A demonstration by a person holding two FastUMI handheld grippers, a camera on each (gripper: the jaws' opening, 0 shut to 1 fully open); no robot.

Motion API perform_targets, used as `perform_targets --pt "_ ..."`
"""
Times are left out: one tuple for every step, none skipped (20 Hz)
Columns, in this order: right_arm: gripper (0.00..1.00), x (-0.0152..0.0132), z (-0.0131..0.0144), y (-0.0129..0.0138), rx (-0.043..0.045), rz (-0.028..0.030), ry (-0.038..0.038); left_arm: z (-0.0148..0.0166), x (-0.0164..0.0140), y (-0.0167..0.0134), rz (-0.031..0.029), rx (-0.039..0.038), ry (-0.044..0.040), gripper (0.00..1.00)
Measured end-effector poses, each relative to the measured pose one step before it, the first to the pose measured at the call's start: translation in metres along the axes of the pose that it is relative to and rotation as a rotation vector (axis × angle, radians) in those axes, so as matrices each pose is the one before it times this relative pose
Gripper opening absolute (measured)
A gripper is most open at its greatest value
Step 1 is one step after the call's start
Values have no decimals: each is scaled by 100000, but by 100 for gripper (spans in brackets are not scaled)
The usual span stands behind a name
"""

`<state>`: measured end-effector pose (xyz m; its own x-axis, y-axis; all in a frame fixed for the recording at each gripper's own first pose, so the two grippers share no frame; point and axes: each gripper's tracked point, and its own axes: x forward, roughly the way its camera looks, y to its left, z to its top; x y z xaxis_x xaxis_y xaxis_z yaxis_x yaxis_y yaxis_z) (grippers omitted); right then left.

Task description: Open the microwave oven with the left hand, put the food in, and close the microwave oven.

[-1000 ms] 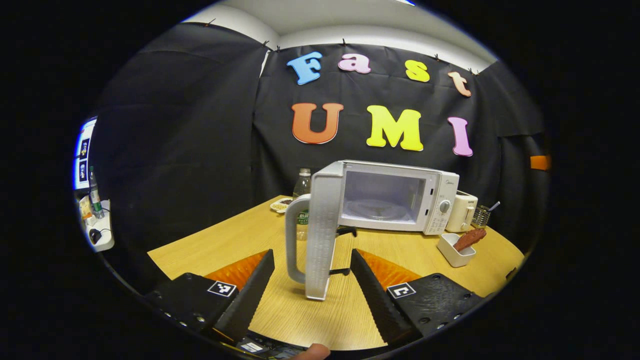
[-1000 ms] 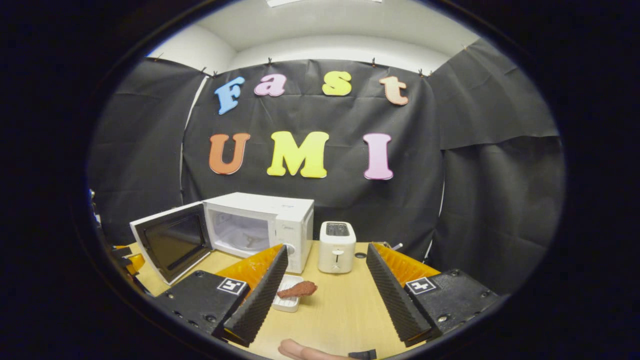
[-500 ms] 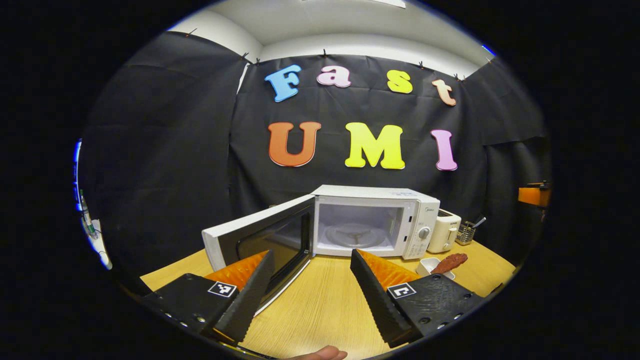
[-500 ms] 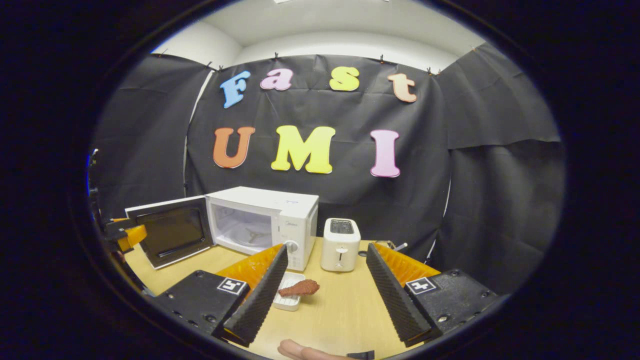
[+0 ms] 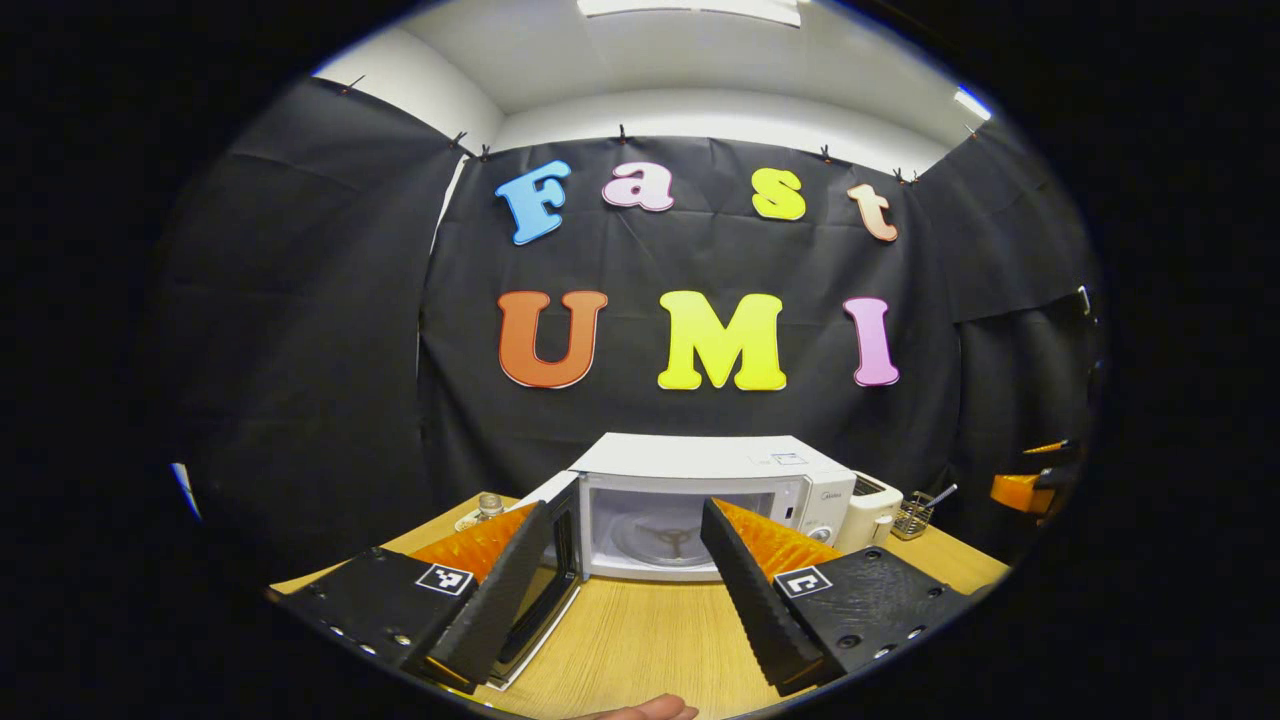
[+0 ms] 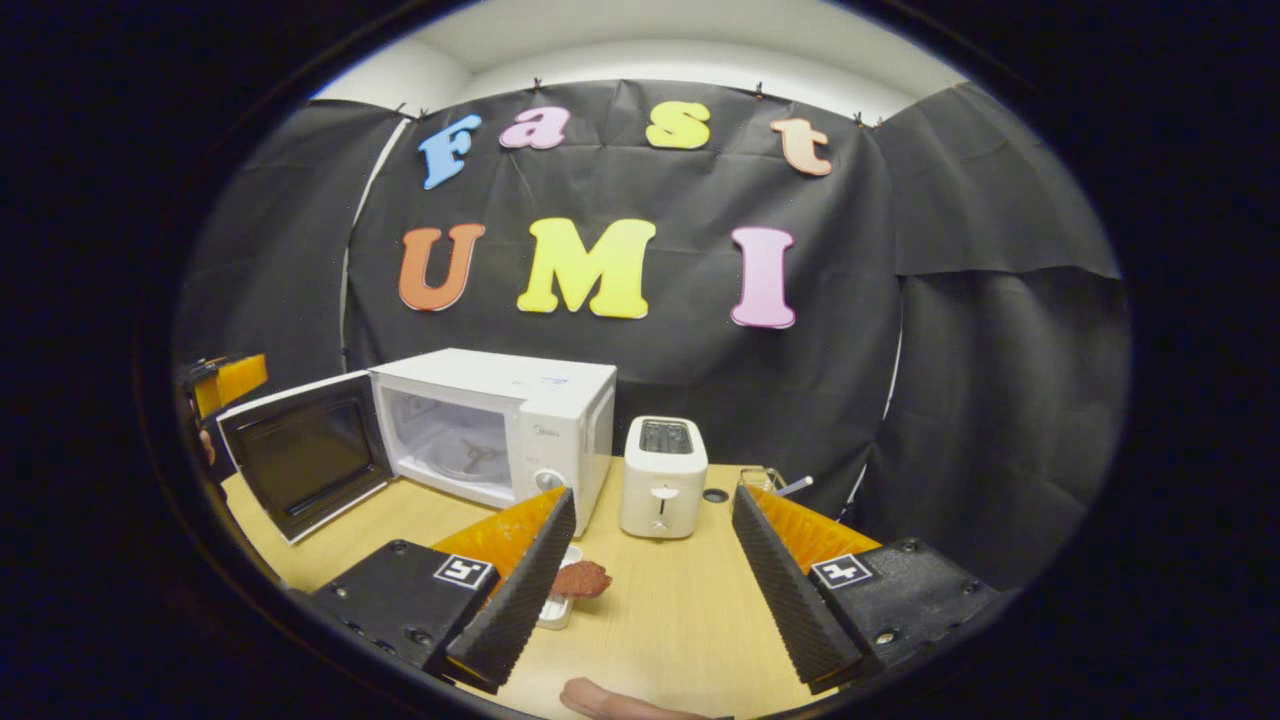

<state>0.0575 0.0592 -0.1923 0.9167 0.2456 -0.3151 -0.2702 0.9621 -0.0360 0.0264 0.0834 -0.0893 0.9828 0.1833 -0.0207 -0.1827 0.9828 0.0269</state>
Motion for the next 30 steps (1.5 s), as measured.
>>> perform_targets --pt "100 803 -431 124 711 1164 1773 868 251 -407 -1118 -59 -1364 94" --pt "100 768 -366 208 967 1610 1291 757 87 -576 -1681 -924 -1278 94" --pt "100 882 -561 114 1128 1640 2154 664 -68 -731 -2528 -1241 -751 93" --pt "100 982 -907 -5 1705 1330 2661 643 -20 -424 -1320 -532 -946 93" --pt "93 1073 -871 -203 2310 335 3606 1031 24 -13 -357 728 -1582 94" --pt "93 1019 -850 -12 2318 1028 3533 496 -144 80 431 1597 -867 93" --pt "100 1107 -665 186 1900 1852 3086 341 -95 333 1625 1918 -658 93" --pt "100 1196 -802 81 2288 1807 3535 39 -238 -52 844 1700 83 93" --pt "99 1076 -998 80 2514 2009 4498 17 -211 -368 -505 953 -205 93" --pt "97 1049 -973 214 2737 2618 4683 216 -221 -312 -479 -279 -564 93" --pt "82 804 -946 264 3266 2626 4772 -14 -108 -242 -668 -1153 -201 93" --pt "92 764 -758 500 3180 4044 4354 -109 -143 -250 -602 -1704 132 93" --pt "92 566 -844 758 2894 5025 4179 -190 -276 -221 -720 -1431 633 94" --pt "90 577 -585 465 3347 4297 3374 -96 -225 -55 -589 -705 159 94" --pt "79 645 -552 138 2464 3080 3332 -66 -96 0 -59 87 162 93" --pt "90 602 -598 -187 2126 1835 3249 -100 -215 193 476 803 393 93" --pt "90 576 -483 -448 2352 398 2646 -293 -195 156 853 1136 817 93" --pt "78 584 -435 -272 2417 835 2680 -102 -123 237 1188 1050 371 93" --pt "75 472 -487 -107 2350 1820 3248 -38 -201 118 586 795 90 93" --pt "71 524 -374 117 2914 3359 2669 -157 -117 -42 145 500 97 93" --pt "57 658 -493 77 3724 3557 3833 -302 -50 -90 173 147 598 93" --pt "42 311 -547 -63 5553 2752 3151 -325 -61 -2 68 -63 1092 93" --pt "30 95 -77 152 6449 4069 732 -262 -40 24 135 -189 1051 93" --pt "23 -632 -45 360 3248 3507 550 -214 -94 86 114 -64 609 93" --pt "14 -176 89 25 -81 -33 -1903 81 -64 190 275 88 132 93" --pt "5 -268 46 -17 -1464 -1414 -1913 -233 -124 158 225 80 235 93" --pt "12 -651 149 9 -2090 -1550 -1442 -144 -98 195 117 -35 2 93" --pt "12 -591 4 230 -2394 -1520 -1992 -137 -165 98 -42 -113 93 93" --pt "12 -687 244 333 -2367 -1505 -2201 -80 -138 165 -150 -199 351 93" --pt "12 -889 0 233 -2693 -1666 -2302 -66 -47 139 -377 -95 192 93"
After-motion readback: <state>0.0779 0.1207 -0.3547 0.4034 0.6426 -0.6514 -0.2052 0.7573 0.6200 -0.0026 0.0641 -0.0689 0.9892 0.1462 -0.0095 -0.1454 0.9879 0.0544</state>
